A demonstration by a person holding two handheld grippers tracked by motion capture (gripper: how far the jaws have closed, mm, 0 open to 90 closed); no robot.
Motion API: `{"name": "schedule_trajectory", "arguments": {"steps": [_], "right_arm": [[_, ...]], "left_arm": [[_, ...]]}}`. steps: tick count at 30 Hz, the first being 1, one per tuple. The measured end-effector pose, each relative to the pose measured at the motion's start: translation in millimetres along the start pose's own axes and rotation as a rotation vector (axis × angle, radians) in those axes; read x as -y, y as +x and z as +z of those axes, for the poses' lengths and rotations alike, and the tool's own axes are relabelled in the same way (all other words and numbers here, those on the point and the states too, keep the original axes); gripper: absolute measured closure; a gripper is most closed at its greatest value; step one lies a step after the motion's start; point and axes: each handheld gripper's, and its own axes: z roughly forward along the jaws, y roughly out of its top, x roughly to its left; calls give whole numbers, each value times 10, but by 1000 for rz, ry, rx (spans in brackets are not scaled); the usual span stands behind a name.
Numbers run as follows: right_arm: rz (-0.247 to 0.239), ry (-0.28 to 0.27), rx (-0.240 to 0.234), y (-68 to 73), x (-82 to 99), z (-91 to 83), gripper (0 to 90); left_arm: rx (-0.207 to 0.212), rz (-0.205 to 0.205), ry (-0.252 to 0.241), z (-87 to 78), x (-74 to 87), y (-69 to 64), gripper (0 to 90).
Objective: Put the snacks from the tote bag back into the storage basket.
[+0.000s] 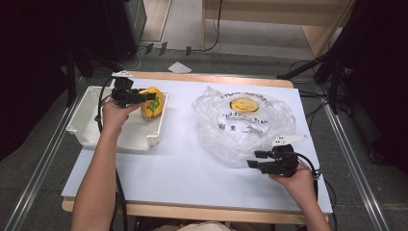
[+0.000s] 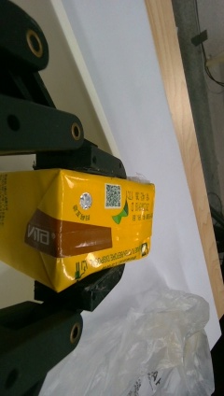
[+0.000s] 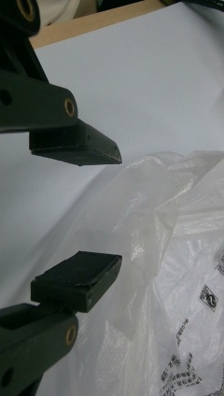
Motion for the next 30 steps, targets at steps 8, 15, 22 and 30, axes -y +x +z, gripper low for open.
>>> {"name": "schedule_trajectory", "arguments": {"steps": [8,15,22,30], "right_arm": [[-6,-2,4,-4,0,-14,460],[-19,-3,6,12,-12,-22,461],[-16,3,9,12,-9,-15,462],[-22,2,9,17,-14,-12,462]], "left_arm": [[21,9,-3,-62,94,28,525],[8,52,43,-96,124,-34,519],[33,47,69,-135,183,-23,503],[28,75,100,-132,159,-90,482]]}}
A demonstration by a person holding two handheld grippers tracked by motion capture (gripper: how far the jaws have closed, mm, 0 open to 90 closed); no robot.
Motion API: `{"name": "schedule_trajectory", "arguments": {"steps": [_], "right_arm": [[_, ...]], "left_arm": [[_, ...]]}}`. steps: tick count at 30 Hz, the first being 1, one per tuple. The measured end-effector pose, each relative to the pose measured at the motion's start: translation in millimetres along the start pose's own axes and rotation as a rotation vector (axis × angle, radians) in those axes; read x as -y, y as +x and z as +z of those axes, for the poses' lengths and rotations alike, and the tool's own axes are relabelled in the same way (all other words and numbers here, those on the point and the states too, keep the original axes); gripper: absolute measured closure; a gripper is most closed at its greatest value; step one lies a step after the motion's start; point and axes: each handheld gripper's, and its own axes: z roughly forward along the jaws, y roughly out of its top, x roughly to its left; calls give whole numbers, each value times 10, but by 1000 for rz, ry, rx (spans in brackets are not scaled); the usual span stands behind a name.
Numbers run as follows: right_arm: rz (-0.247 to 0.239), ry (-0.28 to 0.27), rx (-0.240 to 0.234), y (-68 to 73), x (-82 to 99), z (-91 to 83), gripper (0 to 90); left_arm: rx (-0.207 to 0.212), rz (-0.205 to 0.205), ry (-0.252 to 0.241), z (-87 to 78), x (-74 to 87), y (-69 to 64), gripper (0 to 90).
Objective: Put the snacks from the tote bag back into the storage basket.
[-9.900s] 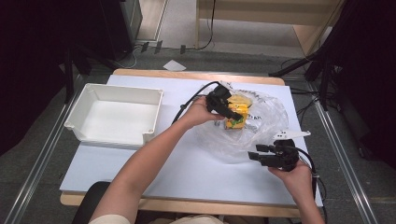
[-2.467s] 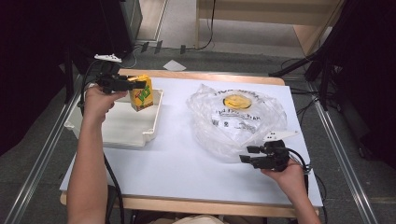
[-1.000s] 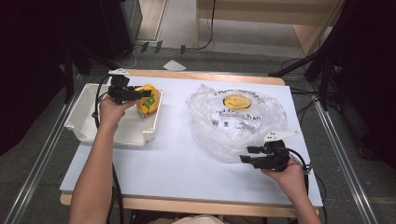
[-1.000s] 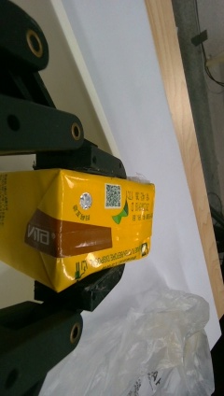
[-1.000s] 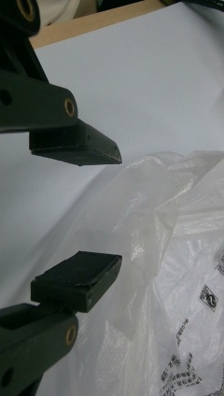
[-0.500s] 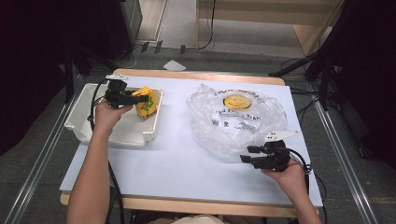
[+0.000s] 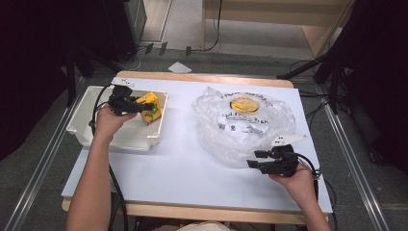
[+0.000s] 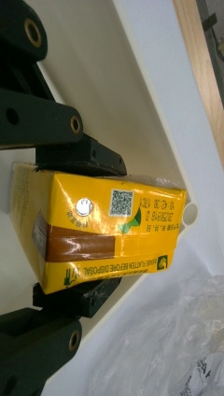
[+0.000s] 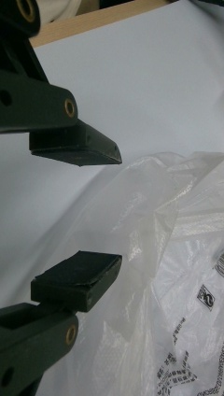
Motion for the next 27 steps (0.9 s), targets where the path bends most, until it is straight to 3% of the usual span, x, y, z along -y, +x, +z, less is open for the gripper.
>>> {"name": "schedule_trajectory", "arguments": {"steps": [3,8,18,27], "right_arm": [[2,1,0,-2,3,-3,461],[2,0,1,-5,5,-9,461],[0,1,-4,3,-2,-1,461],[-4,2,-8,-2,-15,12,461]], "left_arm": [[6,-7,2,-14,-1,-2,474],[23,-37,-48,-111,-59,-25,446],[5,-79,-95,-362,-134,-110,459],[-8,-21,-91,-468,-212,-327,501]]}}
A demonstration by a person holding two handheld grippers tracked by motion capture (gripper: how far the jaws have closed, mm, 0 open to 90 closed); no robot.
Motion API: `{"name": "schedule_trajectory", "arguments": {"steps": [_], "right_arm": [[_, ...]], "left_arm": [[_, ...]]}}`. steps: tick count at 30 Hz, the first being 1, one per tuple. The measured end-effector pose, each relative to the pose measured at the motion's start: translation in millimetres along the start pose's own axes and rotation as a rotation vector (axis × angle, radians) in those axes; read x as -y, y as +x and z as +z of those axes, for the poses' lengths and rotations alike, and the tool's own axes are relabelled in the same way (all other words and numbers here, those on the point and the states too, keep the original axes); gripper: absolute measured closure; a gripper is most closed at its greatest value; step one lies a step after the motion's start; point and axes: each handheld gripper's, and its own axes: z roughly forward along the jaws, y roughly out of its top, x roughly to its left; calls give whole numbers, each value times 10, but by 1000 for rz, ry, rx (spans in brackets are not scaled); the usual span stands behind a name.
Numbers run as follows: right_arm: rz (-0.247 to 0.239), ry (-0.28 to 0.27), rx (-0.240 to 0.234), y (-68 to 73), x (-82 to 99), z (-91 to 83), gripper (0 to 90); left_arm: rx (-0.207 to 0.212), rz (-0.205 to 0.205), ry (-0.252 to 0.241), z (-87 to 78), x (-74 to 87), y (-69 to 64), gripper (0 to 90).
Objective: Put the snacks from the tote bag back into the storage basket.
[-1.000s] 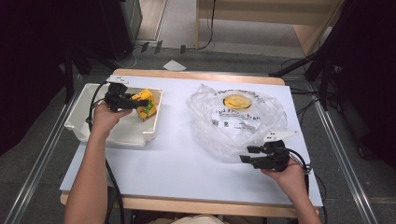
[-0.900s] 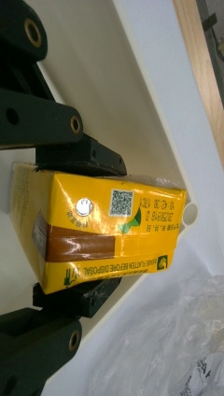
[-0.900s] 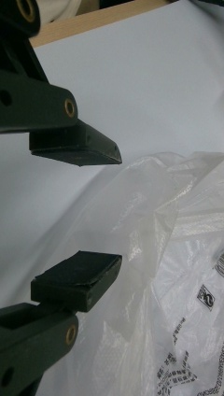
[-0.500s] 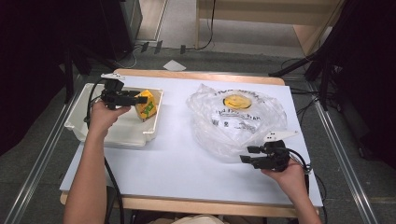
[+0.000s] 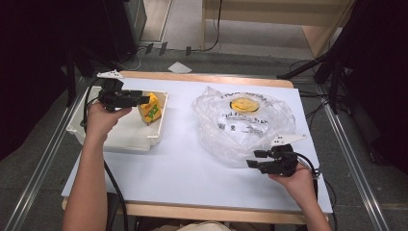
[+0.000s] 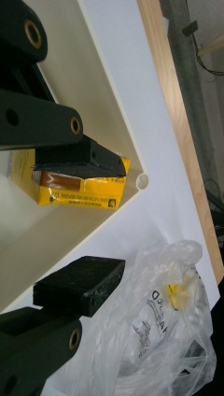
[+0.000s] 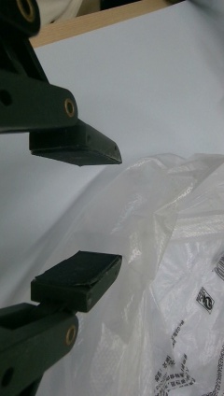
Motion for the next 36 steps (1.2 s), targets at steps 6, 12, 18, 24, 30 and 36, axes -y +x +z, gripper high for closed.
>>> {"name": "schedule_trajectory", "arguments": {"steps": [6,12,18,24,30,36], "right_arm": [[0,-2,-2,-2,-13,5,461],[-11,0,-8,-3,-22,22,464],[-8,-1,-8,-3,-30,17,465],[-11,1,-9,-5,-36,20,472],[-21,3,-8,-4,-44,31,472],[-24,6,-9,1,-48,36,472]], "left_arm": [[11,-9,-4,-37,16,-68,524],[31,-23,1,-26,59,-119,549],[39,-25,17,31,139,-149,599],[40,-26,36,46,214,-180,669],[40,-7,61,73,280,-205,821],[38,-17,93,140,359,-170,900]]}}
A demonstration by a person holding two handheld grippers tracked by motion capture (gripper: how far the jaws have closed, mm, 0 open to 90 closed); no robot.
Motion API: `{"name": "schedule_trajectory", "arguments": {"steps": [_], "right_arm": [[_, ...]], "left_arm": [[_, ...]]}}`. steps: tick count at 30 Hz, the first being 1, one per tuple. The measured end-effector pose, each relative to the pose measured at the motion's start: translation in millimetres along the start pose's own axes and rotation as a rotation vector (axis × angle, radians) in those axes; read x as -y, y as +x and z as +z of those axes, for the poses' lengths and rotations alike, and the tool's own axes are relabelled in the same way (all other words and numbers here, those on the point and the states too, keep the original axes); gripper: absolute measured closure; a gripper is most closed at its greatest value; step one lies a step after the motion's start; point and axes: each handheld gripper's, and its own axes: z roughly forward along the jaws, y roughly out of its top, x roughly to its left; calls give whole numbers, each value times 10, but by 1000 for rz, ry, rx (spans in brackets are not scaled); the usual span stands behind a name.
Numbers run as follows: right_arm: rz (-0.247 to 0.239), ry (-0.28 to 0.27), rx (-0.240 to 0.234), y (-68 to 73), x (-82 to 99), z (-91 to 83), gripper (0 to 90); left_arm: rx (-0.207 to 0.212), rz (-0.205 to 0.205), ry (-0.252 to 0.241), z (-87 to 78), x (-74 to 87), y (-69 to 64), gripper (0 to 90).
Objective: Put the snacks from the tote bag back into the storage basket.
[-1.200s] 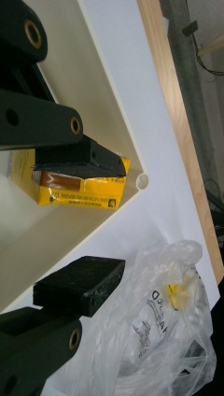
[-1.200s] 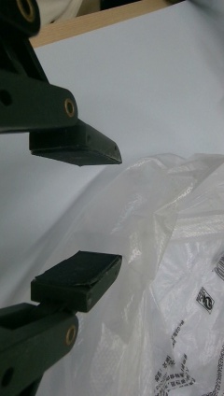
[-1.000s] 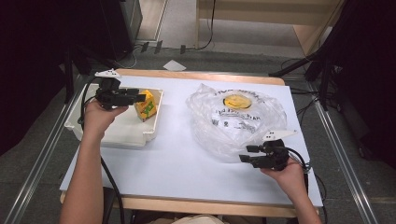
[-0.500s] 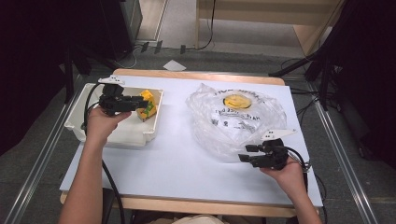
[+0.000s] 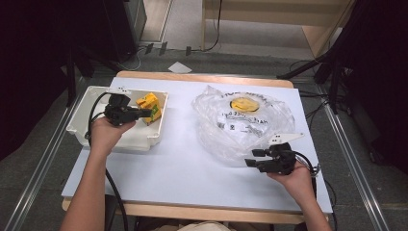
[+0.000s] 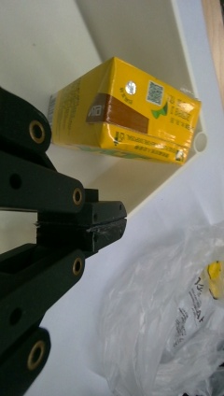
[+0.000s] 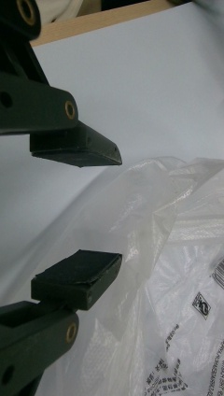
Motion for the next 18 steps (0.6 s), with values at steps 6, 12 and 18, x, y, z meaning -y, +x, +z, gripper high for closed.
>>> {"name": "schedule_trajectory", "arguments": {"steps": [6,12,18], "right_arm": [[0,3,0,-3,2,3,473],[2,7,0,2,3,15,473],[1,6,-1,2,5,14,474]], "left_arm": [[-14,-27,10,77,59,83,900],[-12,-76,25,174,145,195,900],[-28,-86,27,207,173,254,900]]}}
